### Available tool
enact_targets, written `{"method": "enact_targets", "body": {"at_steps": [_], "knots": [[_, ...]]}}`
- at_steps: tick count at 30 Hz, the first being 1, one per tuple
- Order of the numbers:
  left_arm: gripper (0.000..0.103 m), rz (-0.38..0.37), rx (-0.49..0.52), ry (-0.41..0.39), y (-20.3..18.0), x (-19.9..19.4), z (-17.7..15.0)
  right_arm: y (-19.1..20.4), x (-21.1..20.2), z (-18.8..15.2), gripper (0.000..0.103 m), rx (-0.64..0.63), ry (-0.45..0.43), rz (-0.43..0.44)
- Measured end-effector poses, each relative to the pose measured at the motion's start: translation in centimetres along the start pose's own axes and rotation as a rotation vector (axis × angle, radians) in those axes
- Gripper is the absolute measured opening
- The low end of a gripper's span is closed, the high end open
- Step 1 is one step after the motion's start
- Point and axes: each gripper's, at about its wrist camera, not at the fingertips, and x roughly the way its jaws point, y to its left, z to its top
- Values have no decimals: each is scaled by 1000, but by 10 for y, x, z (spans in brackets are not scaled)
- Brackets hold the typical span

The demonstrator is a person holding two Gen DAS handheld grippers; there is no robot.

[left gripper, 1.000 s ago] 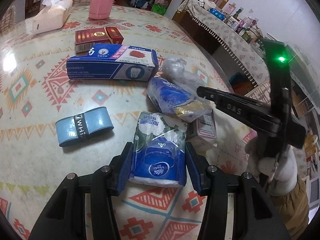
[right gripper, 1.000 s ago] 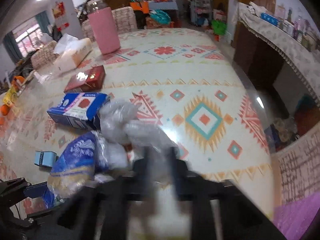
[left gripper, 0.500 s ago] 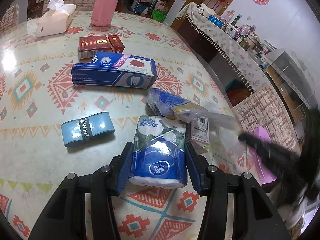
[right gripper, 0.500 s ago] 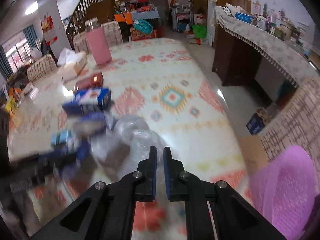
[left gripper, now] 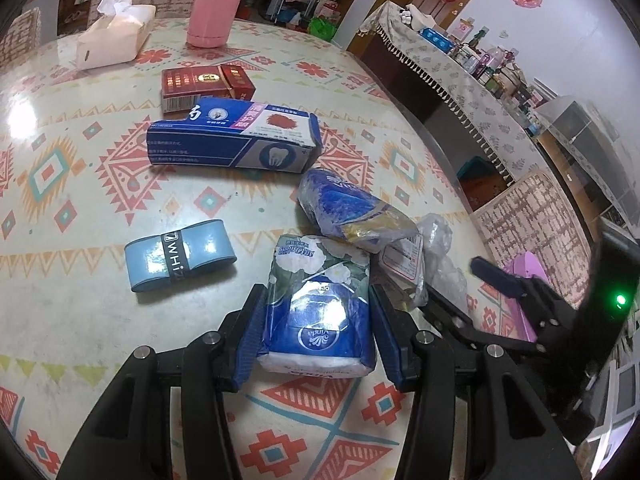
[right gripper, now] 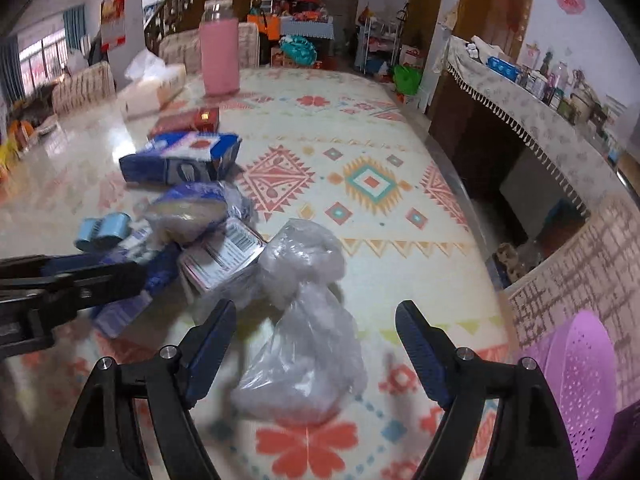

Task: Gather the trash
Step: 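Grasp the blue tissue pack with the left gripper while the right grasps the clear plastic bag, then carry the tissue pack and plastic bag over the purple basket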

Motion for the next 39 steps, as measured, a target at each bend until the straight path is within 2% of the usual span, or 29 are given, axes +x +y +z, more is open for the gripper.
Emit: {"method": "enact_targets", "body": {"at_steps": [1, 3, 9, 17, 23, 33, 39], "knots": [[50, -1, -1, 0, 0, 0, 0, -1, 3, 0, 70, 17, 5, 16], [50, -1, 2, 0, 0, 0, 0, -3, 10, -1, 20, 57, 34, 59], [50, 1, 13, -2, -2, 0, -1, -14, -10, -14, 16, 119, 2, 88], [50, 35, 7, -55, -2, -9, -1, -50, -88, -66, 16, 246, -91, 123], [50, -15, 2, -67, -2, -20, -2, -69, -134, -107, 16, 294, -163, 145], [49, 19, 74, -95, -23, -58, -44, -91, -145, -133, 16, 351, -206, 247], [49, 61, 95, -70, -28, -57, -59, -102, -147, -144, 16, 363, -217, 274]]}}
